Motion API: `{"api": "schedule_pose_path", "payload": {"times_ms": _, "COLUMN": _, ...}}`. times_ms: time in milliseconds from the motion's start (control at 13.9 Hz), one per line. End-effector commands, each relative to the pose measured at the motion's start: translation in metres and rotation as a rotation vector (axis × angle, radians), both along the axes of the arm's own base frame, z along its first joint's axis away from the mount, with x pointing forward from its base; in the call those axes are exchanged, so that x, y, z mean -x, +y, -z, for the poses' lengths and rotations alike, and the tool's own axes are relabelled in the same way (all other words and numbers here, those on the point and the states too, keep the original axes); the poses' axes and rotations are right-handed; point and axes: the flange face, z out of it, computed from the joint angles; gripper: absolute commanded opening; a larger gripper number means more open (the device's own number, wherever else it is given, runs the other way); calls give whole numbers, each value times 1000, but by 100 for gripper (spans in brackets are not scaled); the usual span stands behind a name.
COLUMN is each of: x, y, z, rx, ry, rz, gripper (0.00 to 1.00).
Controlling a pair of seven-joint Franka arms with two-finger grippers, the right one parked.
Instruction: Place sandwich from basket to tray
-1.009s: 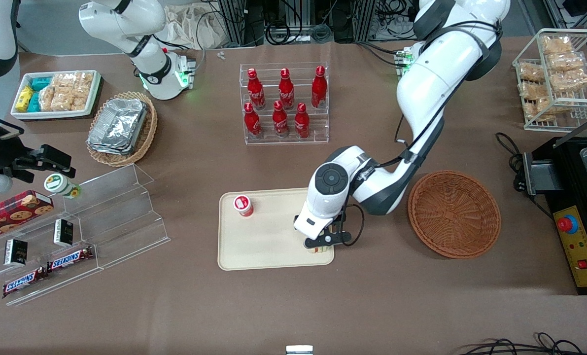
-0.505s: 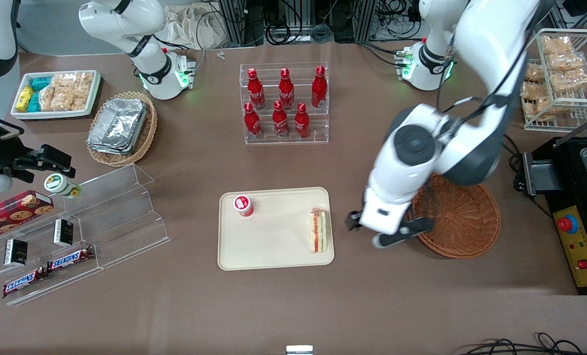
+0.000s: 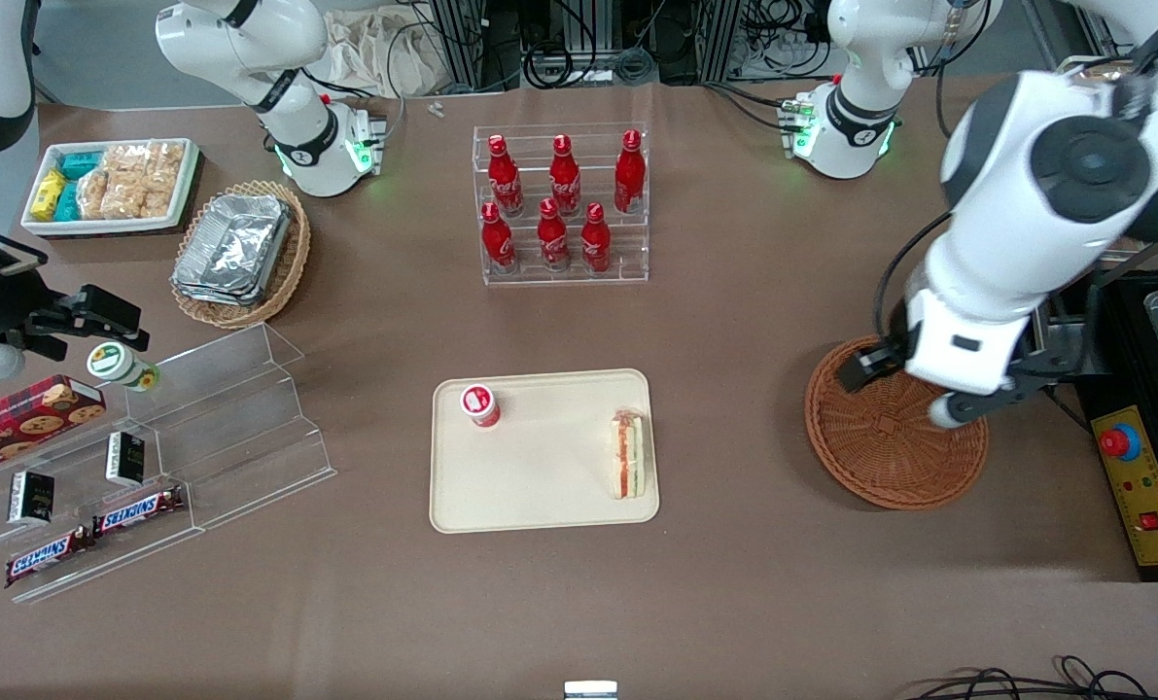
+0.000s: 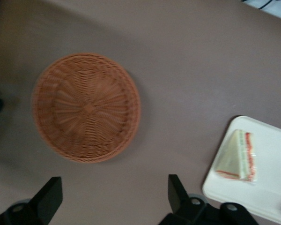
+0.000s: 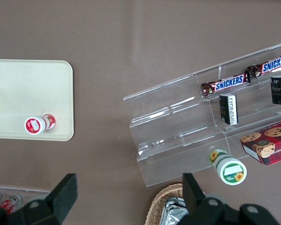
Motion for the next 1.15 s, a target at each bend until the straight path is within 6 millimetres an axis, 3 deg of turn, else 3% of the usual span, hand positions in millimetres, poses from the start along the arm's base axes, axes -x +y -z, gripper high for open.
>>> {"api": "schedule_pose_path", "payload": {"times_ms": 0, "x": 16, "y": 45, "z": -13, "rx": 10, "ry": 64, "rz": 90, "gripper": 100}}
{"api": "schedule_pose_path", "payload": {"times_ms": 72, "x": 16, "y": 66, "z": -13, "rx": 17, "ry": 79, "rz": 99, "gripper": 100}}
{"api": "schedule_pose_path", "payload": {"times_ms": 216, "x": 19, "y": 80, "z": -19, "rx": 33, "ry": 76, "rz": 109, "gripper": 100}}
{"api": "schedule_pose_path", "payload": {"times_ms": 505, "x": 51, "y": 110, "z": -24, "rx": 36, "ry": 57, "rz": 273, "gripper": 100}}
{"api": "schedule_pose_path", "payload": {"times_ms": 721, "x": 72, "y": 128, "z": -5, "rx": 34, "ry": 57, "rz": 412, "gripper": 100}}
{"api": "schedule_pose_path", "payload": {"times_ms": 793, "x": 71, "y": 128, "z": -5, "rx": 35, "ry": 64, "rz": 444, "gripper": 100}}
{"api": "schedule_pose_path", "payload": {"times_ms": 1081, "x": 38, "y": 122, "z": -27, "rx": 43, "ry": 91, "rz": 508, "gripper": 100}}
